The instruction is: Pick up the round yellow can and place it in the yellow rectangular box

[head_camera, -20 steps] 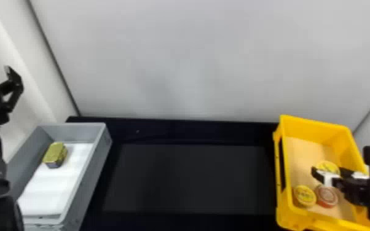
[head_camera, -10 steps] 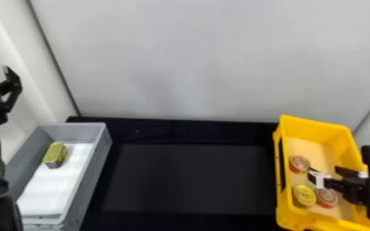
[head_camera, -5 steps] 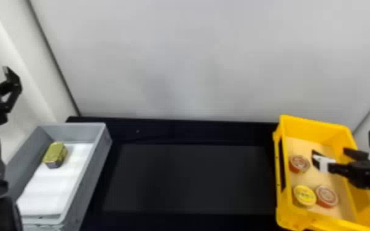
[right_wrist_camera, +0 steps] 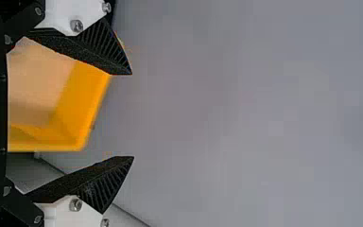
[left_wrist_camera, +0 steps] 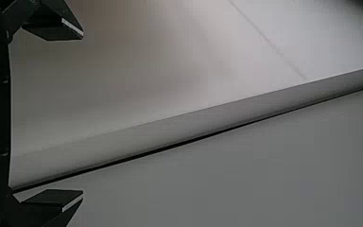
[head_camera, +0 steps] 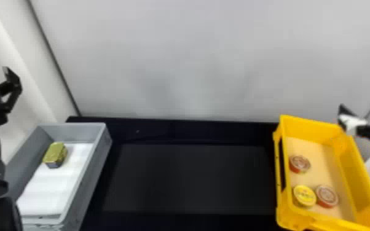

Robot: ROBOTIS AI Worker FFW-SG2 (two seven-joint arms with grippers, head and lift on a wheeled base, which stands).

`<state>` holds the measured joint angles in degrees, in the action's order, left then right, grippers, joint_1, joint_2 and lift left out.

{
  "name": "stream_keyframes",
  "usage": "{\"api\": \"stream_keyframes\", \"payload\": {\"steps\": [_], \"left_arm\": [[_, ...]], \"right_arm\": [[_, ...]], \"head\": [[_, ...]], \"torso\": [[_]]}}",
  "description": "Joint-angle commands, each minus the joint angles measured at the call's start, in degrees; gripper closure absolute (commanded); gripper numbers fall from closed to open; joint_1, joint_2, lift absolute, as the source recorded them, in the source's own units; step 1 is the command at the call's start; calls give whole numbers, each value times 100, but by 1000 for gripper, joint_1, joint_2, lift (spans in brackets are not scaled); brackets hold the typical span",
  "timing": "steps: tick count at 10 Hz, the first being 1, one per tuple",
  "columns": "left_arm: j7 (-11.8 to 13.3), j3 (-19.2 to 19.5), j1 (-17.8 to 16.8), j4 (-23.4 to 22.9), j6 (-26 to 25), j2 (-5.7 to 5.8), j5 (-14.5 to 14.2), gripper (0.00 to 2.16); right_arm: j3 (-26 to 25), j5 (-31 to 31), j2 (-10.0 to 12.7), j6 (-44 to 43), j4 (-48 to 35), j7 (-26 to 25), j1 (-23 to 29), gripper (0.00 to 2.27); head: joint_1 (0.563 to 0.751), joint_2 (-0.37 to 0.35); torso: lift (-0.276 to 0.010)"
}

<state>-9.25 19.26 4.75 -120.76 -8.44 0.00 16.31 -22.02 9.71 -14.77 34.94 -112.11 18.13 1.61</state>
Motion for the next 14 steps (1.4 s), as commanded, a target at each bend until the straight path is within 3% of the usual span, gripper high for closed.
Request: {"api": "stream_keyframes", "payload": {"steps": [1,6,11,14], "left_arm": [[-7,0,0,0,0,-15,4,98],[-16,0,9,-9,18,-15,-5,98],[-51,9,27,-9,35,-15,-5,98],[-95,18,35,-18,88,-15,-5,98]], "right_arm": [[-373,14,1,-830,-382,-98,-55,208],[-901,58,-70,-1181,-1068,-441,-161,208],[-1191,-874,-149,-1595,-1384,-792,-328,137],[-1261,-1033,-237,-1577,-1648,-1047,-337,99]], "head": [[694,14],[694,14],[694,14],[694,14]], "torso": [[-60],[-60],[-60],[-60]]}}
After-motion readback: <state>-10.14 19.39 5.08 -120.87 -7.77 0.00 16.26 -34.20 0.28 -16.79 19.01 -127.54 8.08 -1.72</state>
